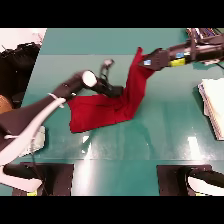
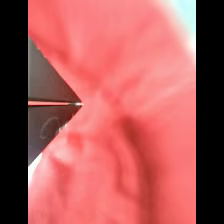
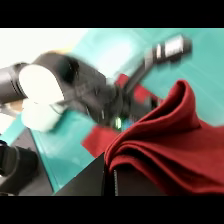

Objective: Fold the shirts.

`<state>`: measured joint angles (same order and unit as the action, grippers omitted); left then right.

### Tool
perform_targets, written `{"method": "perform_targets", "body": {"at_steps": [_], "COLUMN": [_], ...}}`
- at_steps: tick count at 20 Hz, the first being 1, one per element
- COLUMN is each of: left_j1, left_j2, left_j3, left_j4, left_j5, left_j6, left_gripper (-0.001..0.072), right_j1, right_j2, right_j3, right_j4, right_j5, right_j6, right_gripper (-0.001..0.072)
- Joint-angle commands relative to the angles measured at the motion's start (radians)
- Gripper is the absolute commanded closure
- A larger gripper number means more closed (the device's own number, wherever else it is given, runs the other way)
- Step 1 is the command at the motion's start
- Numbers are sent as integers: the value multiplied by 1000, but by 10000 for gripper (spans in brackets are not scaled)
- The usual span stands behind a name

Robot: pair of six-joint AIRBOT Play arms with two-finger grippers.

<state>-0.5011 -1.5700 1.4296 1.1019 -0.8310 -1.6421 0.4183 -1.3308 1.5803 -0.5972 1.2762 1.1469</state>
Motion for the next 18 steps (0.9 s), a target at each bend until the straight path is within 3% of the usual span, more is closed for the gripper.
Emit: {"method": "perform_targets", "body": {"at_steps": [1,4,5,6,7,9,10,13,18], "left_j1": [173,337,376,410,434,463,466,465,465], "left_j2": [193,365,407,444,471,504,508,508,504], "left_j3": [2,2,2,2,2,1,1,-1,-2], "left_j4": [230,347,359,365,365,365,365,364,356], "left_j5": [-137,-217,-232,-242,-246,-252,-261,-285,-285], "left_j6": [0,0,1,1,1,2,2,2,1], "left_gripper": [685,685,684,684,684,684,684,684,685], "right_j1": [207,415,472,515,537,533,513,404,103], "right_j2": [-34,-149,-201,-255,-301,-363,-369,-318,-157], "right_j3": [-10,-6,14,46,87,163,177,111,-235], "right_j4": [5,73,74,74,71,64,36,-97,-283], "right_j5": [-204,-362,-387,-386,-352,-246,-199,-113,-116], "right_j6": [1,-23,-58,-68,-68,-64,-48,-9,89], "right_gripper": [697,682,476,203,156,204,297,305,302]}}
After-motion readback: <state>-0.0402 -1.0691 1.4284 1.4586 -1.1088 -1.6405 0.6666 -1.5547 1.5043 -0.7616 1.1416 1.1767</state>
